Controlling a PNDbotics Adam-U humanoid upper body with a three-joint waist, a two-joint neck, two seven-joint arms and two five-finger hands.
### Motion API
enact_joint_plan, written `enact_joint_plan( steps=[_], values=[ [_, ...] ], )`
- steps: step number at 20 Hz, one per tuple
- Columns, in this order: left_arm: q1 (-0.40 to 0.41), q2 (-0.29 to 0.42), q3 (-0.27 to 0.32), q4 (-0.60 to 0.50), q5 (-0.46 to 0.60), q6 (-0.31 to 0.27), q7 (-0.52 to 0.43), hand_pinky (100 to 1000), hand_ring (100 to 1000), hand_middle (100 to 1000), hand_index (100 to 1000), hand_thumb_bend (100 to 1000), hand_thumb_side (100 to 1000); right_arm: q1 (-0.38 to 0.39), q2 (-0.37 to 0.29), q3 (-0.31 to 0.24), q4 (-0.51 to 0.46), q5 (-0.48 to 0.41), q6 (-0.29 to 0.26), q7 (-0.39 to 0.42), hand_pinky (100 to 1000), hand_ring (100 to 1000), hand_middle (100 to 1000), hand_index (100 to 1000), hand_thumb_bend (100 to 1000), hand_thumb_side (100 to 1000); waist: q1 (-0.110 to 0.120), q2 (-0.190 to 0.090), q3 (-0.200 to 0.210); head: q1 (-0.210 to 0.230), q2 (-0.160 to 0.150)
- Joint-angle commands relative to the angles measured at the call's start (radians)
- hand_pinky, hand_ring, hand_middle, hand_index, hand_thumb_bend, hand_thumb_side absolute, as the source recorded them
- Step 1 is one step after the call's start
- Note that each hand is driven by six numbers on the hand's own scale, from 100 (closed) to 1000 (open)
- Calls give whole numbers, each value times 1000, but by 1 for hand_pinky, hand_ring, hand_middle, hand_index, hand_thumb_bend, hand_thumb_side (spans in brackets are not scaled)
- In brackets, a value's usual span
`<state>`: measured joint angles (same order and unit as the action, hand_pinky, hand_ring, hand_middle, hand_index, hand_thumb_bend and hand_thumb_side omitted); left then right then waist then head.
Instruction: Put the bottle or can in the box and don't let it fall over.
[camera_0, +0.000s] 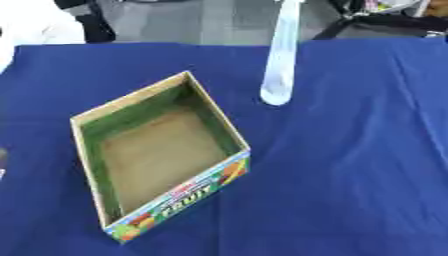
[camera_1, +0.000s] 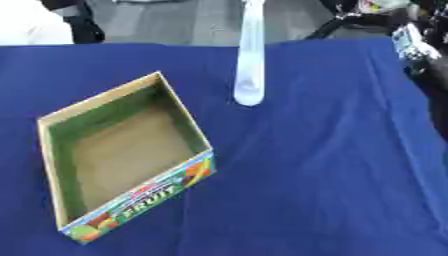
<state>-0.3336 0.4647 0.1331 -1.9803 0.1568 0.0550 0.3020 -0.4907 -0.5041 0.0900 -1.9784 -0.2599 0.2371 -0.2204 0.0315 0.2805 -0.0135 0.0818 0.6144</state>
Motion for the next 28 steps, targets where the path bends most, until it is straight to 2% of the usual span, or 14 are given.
enact_joint_plan(
  steps=[1,10,15,22,26,28],
  values=[
    [-11,13,11,-20,1,-3,1,1000,1000,1000,827,100,595,-4,-14,-11,-22,5,-6,6,1000,1000,1000,1000,100,470,1,-12,-2,5,4],
    [-9,15,12,-20,-1,-4,2,1000,1000,1000,827,100,594,10,-26,-9,-22,9,-3,12,1000,1000,1000,1000,100,470,3,-7,-6,12,9],
    [-8,18,11,-20,-1,-3,1,1000,1000,1000,827,100,595,-5,-55,10,-22,-3,69,0,1000,1000,1000,1000,100,470,-2,-11,-5,9,3],
    [-5,25,8,-20,0,0,-1,1000,1000,1000,827,100,595,-57,-143,45,-2,-32,181,14,1000,1000,1000,1000,100,424,-13,-21,-5,-5,-2],
    [-3,25,6,-20,1,1,-3,1000,1000,1000,827,100,596,-107,-158,68,43,-47,239,30,1000,1000,1000,1000,100,406,-16,-25,-1,-18,7],
    [-3,25,6,-20,1,1,-3,1000,1000,1000,827,100,596,-132,-157,80,61,-59,266,45,1000,1000,1000,1000,100,358,-18,-27,1,-26,12]
  ],
)
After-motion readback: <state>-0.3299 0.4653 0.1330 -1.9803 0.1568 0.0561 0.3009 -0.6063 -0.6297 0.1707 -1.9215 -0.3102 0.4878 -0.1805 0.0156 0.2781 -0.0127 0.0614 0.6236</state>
